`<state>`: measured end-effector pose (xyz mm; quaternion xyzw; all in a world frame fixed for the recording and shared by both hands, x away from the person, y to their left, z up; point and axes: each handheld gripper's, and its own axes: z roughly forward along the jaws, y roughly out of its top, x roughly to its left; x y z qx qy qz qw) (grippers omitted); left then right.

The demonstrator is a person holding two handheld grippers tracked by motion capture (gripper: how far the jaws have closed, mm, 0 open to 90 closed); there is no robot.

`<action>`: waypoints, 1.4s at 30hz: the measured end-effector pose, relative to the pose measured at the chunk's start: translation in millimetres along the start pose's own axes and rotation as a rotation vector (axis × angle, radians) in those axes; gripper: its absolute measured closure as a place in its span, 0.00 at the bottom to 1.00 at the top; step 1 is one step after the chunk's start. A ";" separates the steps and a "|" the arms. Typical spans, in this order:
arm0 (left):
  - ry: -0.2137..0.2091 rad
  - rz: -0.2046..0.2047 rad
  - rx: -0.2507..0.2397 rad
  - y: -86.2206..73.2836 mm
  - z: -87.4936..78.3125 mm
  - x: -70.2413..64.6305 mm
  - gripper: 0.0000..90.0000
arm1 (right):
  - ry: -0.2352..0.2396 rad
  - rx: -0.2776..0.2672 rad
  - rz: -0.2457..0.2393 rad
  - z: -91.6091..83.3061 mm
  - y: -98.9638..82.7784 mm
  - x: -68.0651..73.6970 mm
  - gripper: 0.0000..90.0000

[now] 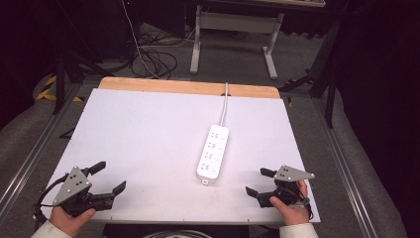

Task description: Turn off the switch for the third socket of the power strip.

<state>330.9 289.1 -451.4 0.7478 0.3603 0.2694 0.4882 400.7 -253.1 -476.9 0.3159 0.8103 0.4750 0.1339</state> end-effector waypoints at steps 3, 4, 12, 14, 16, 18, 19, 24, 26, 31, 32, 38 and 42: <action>0.009 0.003 0.004 -0.6 0.2 0.0 0.14 | -0.004 0.009 0.009 1.9 -6.5 -1.1 0.11; 0.011 0.009 0.005 -0.6 -0.1 0.7 0.14 | -0.009 0.015 0.011 2.2 -8.5 -1.3 0.11; 0.013 0.001 0.026 -2.9 1.4 3.5 0.13 | -0.026 0.042 0.020 2.2 -21.8 1.7 0.11; 0.012 0.001 0.027 -2.8 2.4 3.5 0.13 | -0.033 0.042 0.014 1.8 -21.4 2.6 0.11; 0.012 0.000 0.028 -2.8 3.3 3.2 0.13 | -0.048 0.041 -0.001 1.0 -19.7 3.1 0.11; 0.016 0.006 0.026 -2.6 3.1 3.6 0.13 | -0.055 0.015 -0.009 -1.3 -17.1 3.6 0.13; 0.016 0.005 0.025 -2.6 2.9 3.8 0.13 | -0.061 0.002 -0.011 -2.4 -16.0 3.9 0.13; 0.020 0.003 0.025 -2.8 3.1 4.9 0.13 | -0.075 -0.017 -0.013 -4.9 -15.0 4.2 0.13; 0.026 0.004 0.026 -3.0 3.5 4.3 0.14 | -0.083 -0.024 -0.011 -5.8 -14.8 4.1 0.13; 0.031 0.014 0.038 -3.2 4.4 3.3 0.14 | -0.090 -0.037 -0.010 -6.8 -14.4 4.4 0.13; 0.032 0.019 0.038 -3.0 4.2 3.8 0.14 | -0.090 -0.037 -0.012 -6.8 -14.4 4.6 0.13; 0.031 0.022 0.036 -2.9 3.9 4.3 0.14 | -0.096 -0.035 -0.014 -7.1 -14.7 4.7 0.14; 0.031 0.020 0.035 -2.9 3.7 4.0 0.14 | -0.099 -0.037 -0.021 -7.2 -14.5 4.8 0.15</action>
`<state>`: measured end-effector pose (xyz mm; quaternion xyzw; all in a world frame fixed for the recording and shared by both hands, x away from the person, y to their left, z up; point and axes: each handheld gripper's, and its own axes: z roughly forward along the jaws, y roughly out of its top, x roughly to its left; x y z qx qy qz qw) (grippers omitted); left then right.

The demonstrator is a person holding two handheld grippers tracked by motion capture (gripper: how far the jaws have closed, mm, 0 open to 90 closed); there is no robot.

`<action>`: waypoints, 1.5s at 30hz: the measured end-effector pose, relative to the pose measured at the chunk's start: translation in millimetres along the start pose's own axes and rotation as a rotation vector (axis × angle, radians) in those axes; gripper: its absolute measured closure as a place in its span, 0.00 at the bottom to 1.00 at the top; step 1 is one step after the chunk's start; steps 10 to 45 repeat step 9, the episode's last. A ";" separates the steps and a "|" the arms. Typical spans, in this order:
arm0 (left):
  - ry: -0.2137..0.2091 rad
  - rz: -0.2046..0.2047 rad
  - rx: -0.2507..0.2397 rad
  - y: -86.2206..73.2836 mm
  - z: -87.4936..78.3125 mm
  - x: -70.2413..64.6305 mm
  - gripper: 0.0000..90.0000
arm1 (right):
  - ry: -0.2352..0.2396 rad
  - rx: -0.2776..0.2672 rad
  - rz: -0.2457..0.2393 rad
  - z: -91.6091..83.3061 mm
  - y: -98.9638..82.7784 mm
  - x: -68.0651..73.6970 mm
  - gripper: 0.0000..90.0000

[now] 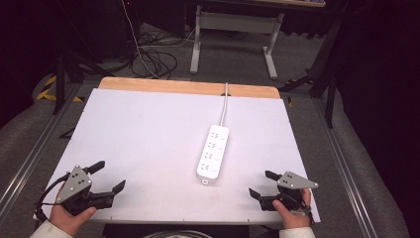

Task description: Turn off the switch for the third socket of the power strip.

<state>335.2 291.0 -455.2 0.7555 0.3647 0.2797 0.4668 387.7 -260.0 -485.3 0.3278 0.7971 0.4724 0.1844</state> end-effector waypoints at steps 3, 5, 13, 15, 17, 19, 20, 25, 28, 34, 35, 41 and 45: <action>-0.001 -0.008 -0.001 -0.1 0.1 -0.1 0.14 | -0.002 -0.001 0.002 -0.3 -0.5 -0.6 0.15; 0.001 -0.001 0.001 0.0 0.0 0.3 0.14 | -0.003 -0.001 0.003 -0.6 -0.5 -0.7 0.15; 0.000 -0.002 0.001 -0.1 0.0 0.3 0.14 | -0.005 -0.005 -0.002 -1.2 -0.3 -0.5 0.17; 0.000 -0.002 0.001 -0.1 0.0 0.3 0.14 | -0.005 -0.005 -0.002 -1.2 -0.3 -0.5 0.17; 0.000 -0.002 0.001 -0.1 0.0 0.3 0.14 | -0.005 -0.005 -0.002 -1.2 -0.3 -0.5 0.17; 0.000 -0.002 0.001 -0.1 0.0 0.3 0.14 | -0.005 -0.005 -0.002 -1.2 -0.3 -0.5 0.17; 0.000 -0.002 0.001 -0.1 0.0 0.3 0.14 | -0.005 -0.005 -0.002 -1.2 -0.3 -0.5 0.17; 0.000 -0.002 0.001 -0.1 0.0 0.3 0.14 | -0.005 -0.005 -0.002 -1.2 -0.3 -0.5 0.17; 0.000 -0.002 0.001 -0.1 0.0 0.3 0.14 | -0.005 -0.005 -0.002 -1.2 -0.3 -0.5 0.17; 0.000 -0.002 0.001 -0.1 0.0 0.3 0.14 | -0.005 -0.005 -0.002 -1.2 -0.3 -0.5 0.17; 0.000 -0.002 0.001 -0.1 0.0 0.3 0.14 | -0.005 -0.005 -0.002 -1.2 -0.3 -0.5 0.17; 0.000 -0.002 0.001 -0.1 0.0 0.3 0.14 | -0.005 -0.005 -0.002 -1.2 -0.3 -0.5 0.17; 0.000 -0.002 0.001 -0.1 0.0 0.3 0.14 | -0.005 -0.005 -0.002 -1.2 -0.3 -0.5 0.17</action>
